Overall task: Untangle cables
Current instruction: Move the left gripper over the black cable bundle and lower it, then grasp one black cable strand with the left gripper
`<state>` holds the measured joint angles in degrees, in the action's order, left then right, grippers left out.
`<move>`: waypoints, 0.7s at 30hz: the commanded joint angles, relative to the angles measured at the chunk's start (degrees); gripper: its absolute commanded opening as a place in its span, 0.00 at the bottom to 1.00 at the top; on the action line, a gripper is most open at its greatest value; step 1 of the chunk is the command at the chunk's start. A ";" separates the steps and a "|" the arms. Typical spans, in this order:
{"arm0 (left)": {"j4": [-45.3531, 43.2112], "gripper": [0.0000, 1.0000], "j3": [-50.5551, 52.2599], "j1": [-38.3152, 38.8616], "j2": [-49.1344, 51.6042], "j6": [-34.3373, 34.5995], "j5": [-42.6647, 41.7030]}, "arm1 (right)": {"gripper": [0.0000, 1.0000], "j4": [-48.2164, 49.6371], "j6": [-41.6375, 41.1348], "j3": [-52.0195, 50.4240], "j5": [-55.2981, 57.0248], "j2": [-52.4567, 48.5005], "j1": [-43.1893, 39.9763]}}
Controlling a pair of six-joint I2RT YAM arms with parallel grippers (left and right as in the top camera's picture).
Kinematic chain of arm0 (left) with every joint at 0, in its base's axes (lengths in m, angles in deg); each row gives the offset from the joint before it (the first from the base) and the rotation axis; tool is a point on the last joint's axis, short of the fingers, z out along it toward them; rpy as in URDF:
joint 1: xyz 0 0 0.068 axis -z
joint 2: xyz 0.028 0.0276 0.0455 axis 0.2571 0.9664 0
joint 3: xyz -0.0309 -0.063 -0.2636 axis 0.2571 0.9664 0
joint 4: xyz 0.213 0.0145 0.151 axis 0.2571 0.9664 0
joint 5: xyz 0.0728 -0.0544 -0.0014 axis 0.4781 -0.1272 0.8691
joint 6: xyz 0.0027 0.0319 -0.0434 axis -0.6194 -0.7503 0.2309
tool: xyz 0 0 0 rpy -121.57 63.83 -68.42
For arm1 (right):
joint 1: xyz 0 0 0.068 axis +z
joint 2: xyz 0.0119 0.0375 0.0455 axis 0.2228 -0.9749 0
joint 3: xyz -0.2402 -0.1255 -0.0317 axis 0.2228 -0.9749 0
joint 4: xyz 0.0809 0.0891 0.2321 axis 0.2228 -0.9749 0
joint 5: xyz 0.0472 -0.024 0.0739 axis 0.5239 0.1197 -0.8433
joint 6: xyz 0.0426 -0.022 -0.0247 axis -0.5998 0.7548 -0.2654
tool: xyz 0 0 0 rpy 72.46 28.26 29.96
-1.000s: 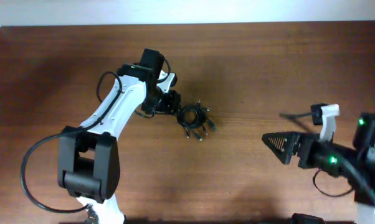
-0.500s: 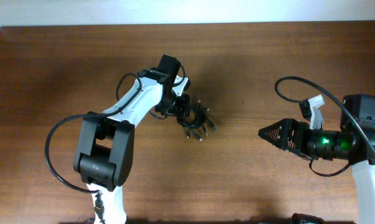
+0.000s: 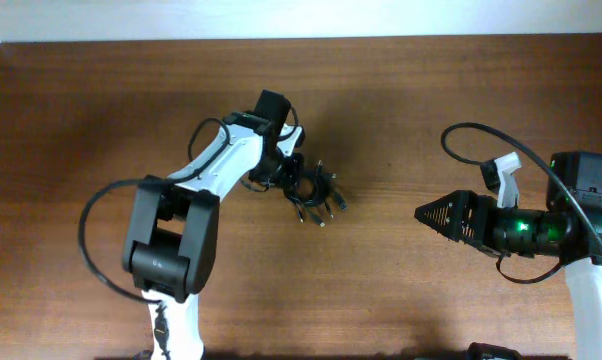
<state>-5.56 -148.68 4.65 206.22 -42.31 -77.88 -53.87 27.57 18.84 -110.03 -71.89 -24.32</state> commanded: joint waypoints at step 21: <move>20.94 0.00 -21.00 0.17 2.21 -4.48 -13.46 | 0.99 1.03 0.83 0.26 2.49 0.11 -0.15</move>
<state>14.86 -168.62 4.65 208.56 -45.56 -86.40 -53.30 27.55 18.84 -108.28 -71.89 -24.32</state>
